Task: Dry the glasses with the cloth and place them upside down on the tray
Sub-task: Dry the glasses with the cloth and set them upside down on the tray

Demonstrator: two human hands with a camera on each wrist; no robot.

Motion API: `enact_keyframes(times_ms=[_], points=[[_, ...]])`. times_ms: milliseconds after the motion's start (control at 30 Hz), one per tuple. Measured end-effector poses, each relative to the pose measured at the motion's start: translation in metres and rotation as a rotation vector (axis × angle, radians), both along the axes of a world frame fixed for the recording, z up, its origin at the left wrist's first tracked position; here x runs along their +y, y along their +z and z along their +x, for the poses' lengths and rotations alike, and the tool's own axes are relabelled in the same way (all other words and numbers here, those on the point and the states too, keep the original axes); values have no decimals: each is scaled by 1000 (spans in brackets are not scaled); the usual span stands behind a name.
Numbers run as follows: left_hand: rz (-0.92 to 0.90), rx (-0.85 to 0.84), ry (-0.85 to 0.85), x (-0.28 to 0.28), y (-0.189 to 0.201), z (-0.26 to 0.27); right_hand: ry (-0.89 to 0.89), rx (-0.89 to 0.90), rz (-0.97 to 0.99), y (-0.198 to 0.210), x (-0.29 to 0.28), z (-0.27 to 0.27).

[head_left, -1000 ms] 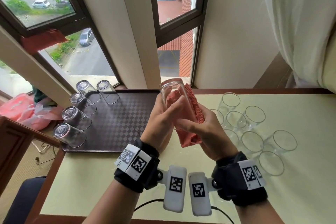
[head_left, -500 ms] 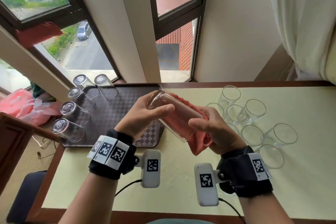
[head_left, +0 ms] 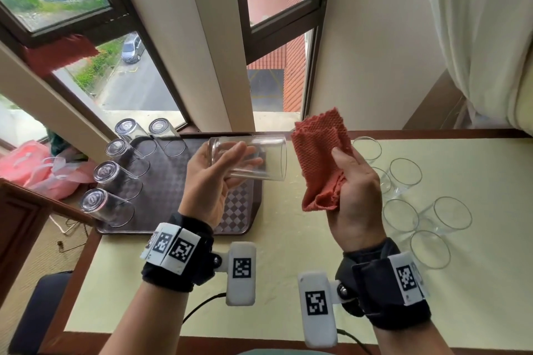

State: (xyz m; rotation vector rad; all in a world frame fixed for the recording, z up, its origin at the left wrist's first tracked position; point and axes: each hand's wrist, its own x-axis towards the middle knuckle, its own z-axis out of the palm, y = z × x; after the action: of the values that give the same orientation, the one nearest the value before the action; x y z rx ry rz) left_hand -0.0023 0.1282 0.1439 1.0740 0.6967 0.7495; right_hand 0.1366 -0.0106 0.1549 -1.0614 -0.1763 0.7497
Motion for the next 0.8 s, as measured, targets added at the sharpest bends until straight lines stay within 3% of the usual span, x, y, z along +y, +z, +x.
enact_keyframes(times_ms=[100,267,333,633,700,800], points=[[-43,11,37,-8,2,6,62,-139,-4,2,5,-11],[-176,-17,159,-28,1,23,156,-652,-154,-10,19,-34],[-151,-14,163,-27,-1,23,222,-745,-228,-10,18,-29],[-25,84,-25,-14,-13,12,667,-581,-252,6,-7,12],[-39,108,-47,-14,-14,12,565,-456,-234,13,-12,21],[-82,126,-58,-22,-14,16,156,-436,-216,7,-10,21]])
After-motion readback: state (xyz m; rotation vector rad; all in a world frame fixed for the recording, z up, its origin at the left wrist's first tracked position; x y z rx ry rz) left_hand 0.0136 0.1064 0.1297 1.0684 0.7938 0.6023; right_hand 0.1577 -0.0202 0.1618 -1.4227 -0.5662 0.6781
